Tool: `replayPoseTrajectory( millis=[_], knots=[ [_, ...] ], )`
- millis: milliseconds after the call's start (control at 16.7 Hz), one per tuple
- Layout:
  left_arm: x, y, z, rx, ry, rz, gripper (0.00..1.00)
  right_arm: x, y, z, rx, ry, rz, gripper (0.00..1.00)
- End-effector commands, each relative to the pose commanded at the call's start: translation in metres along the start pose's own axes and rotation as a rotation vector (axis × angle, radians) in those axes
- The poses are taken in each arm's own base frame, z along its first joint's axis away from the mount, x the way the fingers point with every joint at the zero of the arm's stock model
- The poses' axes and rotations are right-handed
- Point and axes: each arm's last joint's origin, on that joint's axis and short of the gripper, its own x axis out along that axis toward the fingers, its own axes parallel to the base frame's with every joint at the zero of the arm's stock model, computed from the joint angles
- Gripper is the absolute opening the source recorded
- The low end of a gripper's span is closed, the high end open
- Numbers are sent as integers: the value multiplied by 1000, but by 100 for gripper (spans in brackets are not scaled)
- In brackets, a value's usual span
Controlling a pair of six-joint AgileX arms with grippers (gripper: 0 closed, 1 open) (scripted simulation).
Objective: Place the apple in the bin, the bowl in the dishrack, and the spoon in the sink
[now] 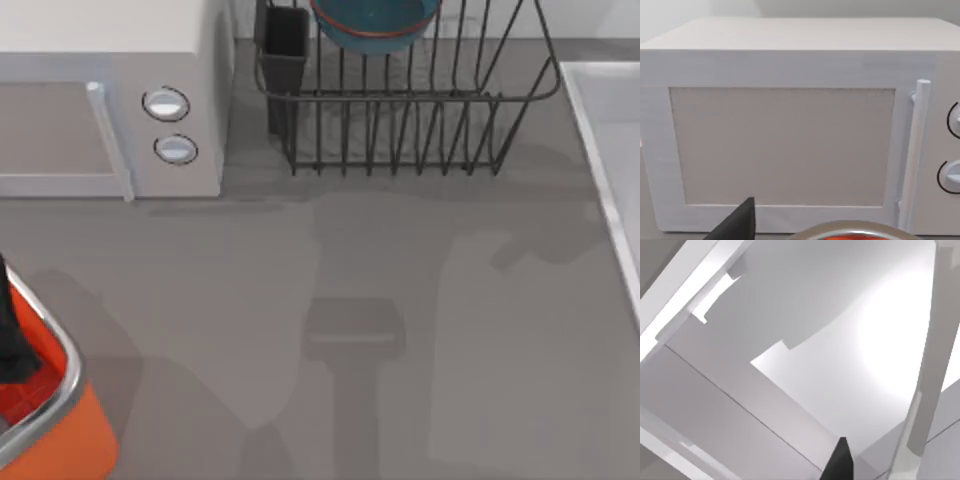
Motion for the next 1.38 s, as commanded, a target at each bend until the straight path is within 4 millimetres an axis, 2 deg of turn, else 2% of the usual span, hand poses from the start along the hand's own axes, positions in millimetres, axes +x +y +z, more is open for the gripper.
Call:
replayPoseTrajectory(
  millis=[180, 420, 1020, 1380],
  knots=[
    [0, 0, 0, 0, 0, 0, 100, 15, -14, 19, 10, -18, -24, 0],
    [0, 0, 0, 0, 0, 0, 100, 32, -20, 34, 22, -32, -42, 0],
    [0, 0, 0, 0, 0, 0, 100, 37, -24, 36, 29, -47, -58, 0],
    [0, 0, 0, 0, 0, 0, 100, 75, -25, 38, 26, -24, -30, 0]
  ],
)
